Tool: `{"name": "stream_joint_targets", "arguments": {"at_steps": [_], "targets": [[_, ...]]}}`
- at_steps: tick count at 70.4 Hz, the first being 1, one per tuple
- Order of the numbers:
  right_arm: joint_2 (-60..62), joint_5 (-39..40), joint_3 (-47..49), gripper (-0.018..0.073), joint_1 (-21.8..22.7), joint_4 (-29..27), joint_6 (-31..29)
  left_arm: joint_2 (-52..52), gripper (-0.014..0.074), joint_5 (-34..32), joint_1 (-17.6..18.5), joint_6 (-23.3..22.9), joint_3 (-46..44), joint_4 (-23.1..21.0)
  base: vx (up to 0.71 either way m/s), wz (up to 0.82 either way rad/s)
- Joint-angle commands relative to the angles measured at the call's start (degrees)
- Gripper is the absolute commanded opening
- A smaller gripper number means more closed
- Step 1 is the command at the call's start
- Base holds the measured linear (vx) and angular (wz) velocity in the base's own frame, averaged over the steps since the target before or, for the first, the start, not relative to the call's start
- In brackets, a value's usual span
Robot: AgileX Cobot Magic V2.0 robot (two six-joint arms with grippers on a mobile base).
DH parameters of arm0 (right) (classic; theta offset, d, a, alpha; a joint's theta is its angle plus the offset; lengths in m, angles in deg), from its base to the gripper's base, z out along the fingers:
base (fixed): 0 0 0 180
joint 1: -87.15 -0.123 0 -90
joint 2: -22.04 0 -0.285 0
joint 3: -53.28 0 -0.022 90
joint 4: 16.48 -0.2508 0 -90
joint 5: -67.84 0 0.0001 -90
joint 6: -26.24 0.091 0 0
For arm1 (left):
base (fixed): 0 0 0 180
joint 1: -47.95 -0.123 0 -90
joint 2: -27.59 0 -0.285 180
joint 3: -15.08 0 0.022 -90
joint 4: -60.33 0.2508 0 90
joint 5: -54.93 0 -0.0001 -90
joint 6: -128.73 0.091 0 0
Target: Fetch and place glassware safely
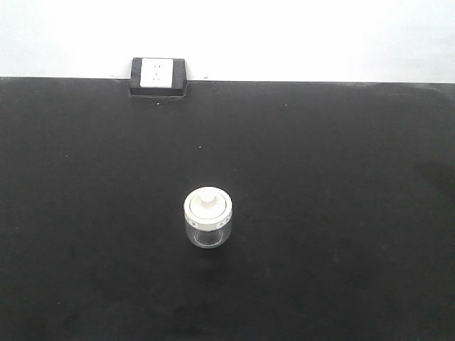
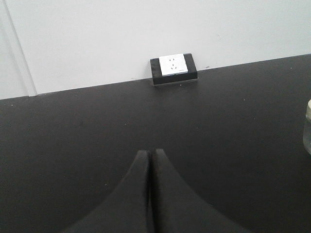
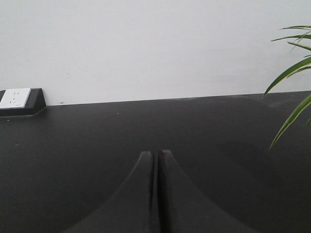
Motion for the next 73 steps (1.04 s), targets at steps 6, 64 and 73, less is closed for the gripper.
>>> {"name": "stream_joint_targets", "arguments": {"at_steps": [6,64,73], "targets": [[0.72,4.40,-1.12,-0.0001,0.28,0.70,-0.60,0.71,-0.0007,-3.89,0.09,-0.55,1.52,-0.58,0.00,0.00],[0.72,4.40,-1.12,-0.0001,0.28,0.70,-0.60,0.71,-0.0007,-3.89,0.09,-0.55,1.52,-0.58,0.00,0.00],[0.72,4.40,-1.12,-0.0001,0.28,0.70,-0.60,0.71,-0.0007,-3.89,0.09,-0.55,1.52,-0.58,0.00,0.00]]}}
